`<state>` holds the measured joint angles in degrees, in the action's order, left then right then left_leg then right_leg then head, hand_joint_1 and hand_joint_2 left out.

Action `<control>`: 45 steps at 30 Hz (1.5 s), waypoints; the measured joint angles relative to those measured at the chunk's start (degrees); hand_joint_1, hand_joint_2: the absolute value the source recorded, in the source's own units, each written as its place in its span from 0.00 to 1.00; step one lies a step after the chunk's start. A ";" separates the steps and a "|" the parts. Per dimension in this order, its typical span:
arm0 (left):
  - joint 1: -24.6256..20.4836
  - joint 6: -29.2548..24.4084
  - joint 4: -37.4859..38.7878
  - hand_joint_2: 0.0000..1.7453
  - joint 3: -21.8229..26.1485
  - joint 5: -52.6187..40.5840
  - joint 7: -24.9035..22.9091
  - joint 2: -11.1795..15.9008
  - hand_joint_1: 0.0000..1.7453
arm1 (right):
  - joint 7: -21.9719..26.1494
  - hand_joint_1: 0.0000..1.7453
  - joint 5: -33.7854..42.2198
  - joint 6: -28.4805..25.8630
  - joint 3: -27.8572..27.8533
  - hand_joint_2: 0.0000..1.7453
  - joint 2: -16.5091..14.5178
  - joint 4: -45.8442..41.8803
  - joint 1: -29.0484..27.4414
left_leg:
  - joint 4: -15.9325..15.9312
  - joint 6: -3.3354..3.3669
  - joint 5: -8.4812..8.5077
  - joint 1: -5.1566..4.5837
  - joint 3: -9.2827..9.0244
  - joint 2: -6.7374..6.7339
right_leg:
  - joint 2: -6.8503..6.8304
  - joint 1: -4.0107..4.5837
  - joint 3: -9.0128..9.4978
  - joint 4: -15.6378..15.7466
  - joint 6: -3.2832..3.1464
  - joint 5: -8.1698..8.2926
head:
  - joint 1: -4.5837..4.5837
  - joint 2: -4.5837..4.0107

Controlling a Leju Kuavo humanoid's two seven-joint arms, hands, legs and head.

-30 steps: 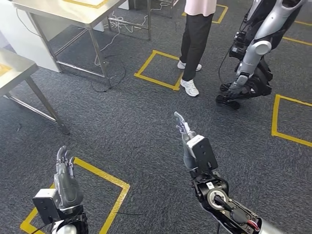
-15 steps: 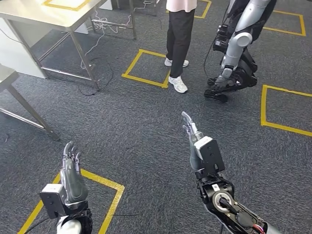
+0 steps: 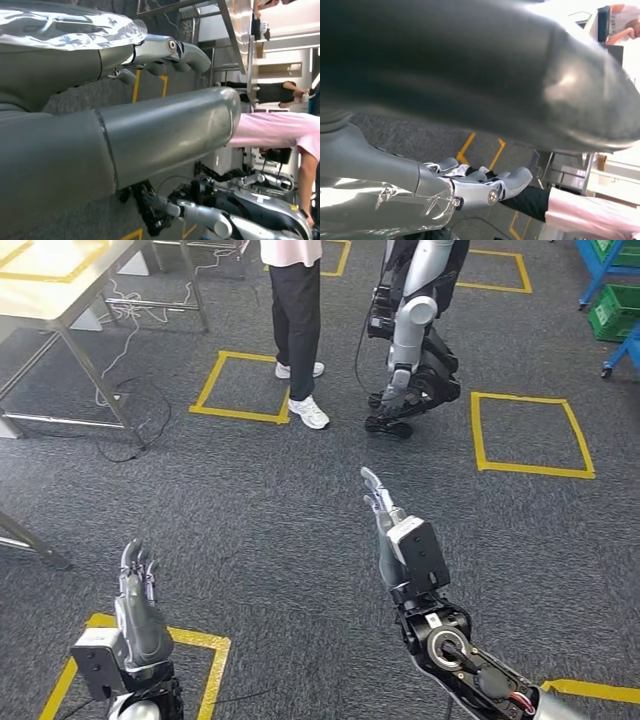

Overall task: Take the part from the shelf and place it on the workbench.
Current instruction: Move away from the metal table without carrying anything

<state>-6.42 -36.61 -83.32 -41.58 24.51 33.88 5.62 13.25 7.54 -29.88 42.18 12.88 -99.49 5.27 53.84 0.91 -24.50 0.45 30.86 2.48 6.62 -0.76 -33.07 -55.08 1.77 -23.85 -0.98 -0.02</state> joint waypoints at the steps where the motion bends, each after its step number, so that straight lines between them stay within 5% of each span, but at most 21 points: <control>1: -0.07 0.03 -0.01 0.00 -0.01 -0.01 0.01 -0.03 0.00 | 0.01 0.00 0.00 -0.06 0.01 0.00 0.05 -0.07 0.00 | -0.27 0.28 0.12 0.09 -0.13 -0.69 | -1.21 0.10 -0.70 -1.48 0.23 -0.95 | -0.26 0.00; 3: -0.14 0.06 -0.01 0.00 -0.04 0.00 0.01 -0.04 0.00 | -0.02 0.00 0.02 -0.13 0.03 0.00 0.14 -0.14 -0.01 | -0.51 0.73 0.15 0.00 -0.27 -2.17 | -4.51 0.22 -3.91 -8.48 0.57 -4.72 | -0.92 0.00; 5: -0.01 0.06 0.01 0.00 -0.07 0.03 0.00 -0.01 0.00 | -0.05 0.00 0.06 -0.16 0.04 0.00 0.15 -0.14 -0.03 | -0.48 0.90 0.03 -0.14 -0.27 -3.70 | -5.79 0.01 -7.59 -16.36 0.87 -7.93 | -1.43 0.00; 6: 0.06 0.05 0.01 0.00 -0.08 0.04 0.00 0.01 0.00 | -0.05 0.00 0.07 -0.16 0.05 0.00 0.15 -0.13 -0.05 | -0.47 0.86 -0.04 -0.15 -0.30 -4.43 | -6.01 -0.11 -8.23 -17.77 0.99 -8.01 | -1.63 0.00; 7: 0.08 0.02 0.01 0.00 -0.08 0.05 0.00 0.01 0.00 | -0.05 0.00 0.08 -0.14 0.05 0.00 0.15 -0.13 -0.06 | -0.45 0.76 -0.14 -0.15 -0.38 -5.14 | -6.24 -0.23 -7.64 -16.77 1.06 -6.98 | -1.85 0.00; 11: 0.01 -0.10 -0.02 0.00 -0.08 0.05 0.00 0.01 0.00 | -0.01 0.00 0.27 0.07 0.05 0.00 0.15 -0.16 0.03 | 0.08 -0.21 -0.93 -0.47 -0.85 -7.38 | -9.83 -0.08 0.27 -1.53 0.70 -0.69 | -2.62 0.00; 14: -0.04 -0.13 -0.03 0.00 -0.08 0.04 0.00 -0.01 0.00 | 0.03 0.00 0.37 0.14 0.07 0.00 0.15 -0.19 0.00 | 0.22 -0.94 -1.16 -0.64 -0.99 -8.87 | -8.90 0.36 0.60 -0.04 -0.42 -0.48 | -2.03 0.00; 17: -0.18 -0.13 -0.09 0.00 -0.08 0.05 0.01 0.00 0.00 | 0.06 0.00 0.48 0.11 0.05 0.00 0.15 -0.29 0.05 | 4.07 -1.81 -3.94 -0.18 0.41 -6.38 | -7.12 0.19 0.78 0.44 -1.40 -0.06 | -1.59 0.00; 19: -0.11 -0.04 -0.10 0.00 -0.08 0.08 0.02 0.02 0.00 | 0.04 0.00 0.63 -0.02 0.06 0.00 0.15 -0.31 0.06 | 12.18 -1.98 -7.83 -0.09 4.29 -3.60 | -5.91 0.17 0.70 0.49 -1.72 0.10 | -0.75 0.00; 21: 0.08 0.22 -0.07 0.00 -0.08 0.14 0.02 0.02 0.00 | -0.02 0.00 0.80 -0.36 0.15 0.00 0.15 -0.31 -0.04 | 18.15 -1.86 -9.31 -0.11 7.57 -2.83 | -4.39 0.29 0.61 0.46 -1.84 0.17 | -0.17 0.00; 23: 0.07 0.51 -0.02 0.00 -0.08 0.17 0.02 0.02 0.00 | -0.04 0.00 0.87 -0.74 0.20 0.00 0.15 -0.31 -0.12 | 15.17 -1.43 -6.31 -0.13 6.68 -2.43 | -2.73 0.35 0.70 0.43 -1.86 0.20 | 0.03 0.00; 26: -0.22 0.82 0.02 0.00 -0.08 0.23 0.05 0.02 0.00 | 0.10 0.00 0.95 -0.92 0.21 0.00 0.15 -0.31 -0.10 | 3.03 -0.58 -0.73 -0.07 1.38 0.72 | -0.50 0.35 0.61 0.32 -1.60 0.28 | 0.24 0.00; 29: -0.48 1.19 0.07 0.00 -0.08 0.38 0.18 -0.02 0.00 | 0.33 0.00 1.26 -0.92 0.23 0.00 0.15 -0.29 -0.19 | 0.26 -0.31 -0.26 -0.20 0.33 0.83 | 1.37 0.00 -0.01 0.50 -0.60 0.66 | 0.21 0.00; 30: -0.62 1.28 0.11 0.00 -0.08 0.44 0.24 -0.08 0.00 | 0.44 0.00 1.40 -0.92 0.23 0.00 0.18 -0.27 -0.27 | -0.08 -0.12 -0.09 -0.15 0.18 0.14 | 1.08 -0.05 -0.18 0.41 -0.30 0.61 | 0.16 0.00; 32: -0.92 1.55 0.24 0.00 -0.08 0.52 0.44 -0.27 0.00 | 0.73 0.00 1.70 -0.91 0.22 0.00 0.23 -0.22 -0.24 | -0.89 0.37 0.28 0.02 -0.20 -1.28 | -1.75 0.16 -1.51 -2.33 0.16 -1.20 | -0.36 0.00; 34: -1.01 1.81 0.46 0.00 -0.08 0.61 0.62 -0.42 0.00 | 1.03 0.00 1.89 -0.89 0.24 0.00 0.26 -0.13 -0.17 | -1.16 0.63 0.33 -0.08 -0.36 -2.71 | -5.00 0.16 -4.89 -9.76 0.55 -5.11 | -0.97 0.00; 36: -0.99 1.95 0.81 0.00 -0.08 0.72 0.74 -0.46 0.00 | 1.21 0.00 1.99 -0.89 0.25 0.00 0.28 0.08 -0.26 | -1.13 0.67 0.22 -0.16 -0.37 -4.21 | -5.85 -0.14 -7.92 -16.26 0.97 -7.41 | -1.38 0.00; 37: -1.01 2.03 1.01 0.00 -0.08 0.77 0.79 -0.47 0.00 | 1.25 0.00 2.03 -0.90 0.24 0.00 0.29 0.20 -0.30 | -1.10 0.60 0.14 -0.16 -0.40 -4.94 | -6.08 -0.29 -7.96 -16.48 1.13 -6.94 | -1.61 0.00; 41: -1.22 2.32 1.47 0.00 -0.08 0.84 0.92 -0.59 0.00 | 1.40 0.00 2.05 -0.90 0.23 0.00 0.31 0.39 -0.26 | -0.51 -0.32 -0.63 -0.36 -0.72 -7.39 | -9.33 -0.35 -0.62 -2.53 1.14 -0.69 | -2.53 0.00; 43: -1.39 2.43 1.64 0.00 -0.08 0.87 1.01 -0.65 0.00 | 1.46 0.00 2.05 -0.90 0.23 0.00 0.31 0.43 -0.26 | -0.20 -0.81 -0.90 -0.64 -0.76 -8.25 | -9.80 0.02 0.46 0.01 0.43 -0.26 | -2.31 0.00; 45: -1.48 2.52 1.77 0.00 -0.08 0.87 1.05 -0.77 0.00 | 1.50 0.00 2.05 -0.90 0.23 0.00 0.31 0.45 -0.29 | -0.07 -1.31 -1.14 -0.49 -0.87 -9.09 | -8.35 0.11 0.32 0.11 -0.40 -0.06 | -1.86 0.00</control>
<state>-7.90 -34.09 -81.56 -41.66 25.38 34.93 4.85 14.75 9.60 -30.77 42.41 13.19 -99.04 4.98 53.76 -0.39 -25.64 -0.04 29.98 -6.62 -1.73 -0.65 -32.74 -54.97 1.37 -23.91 -2.84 -0.02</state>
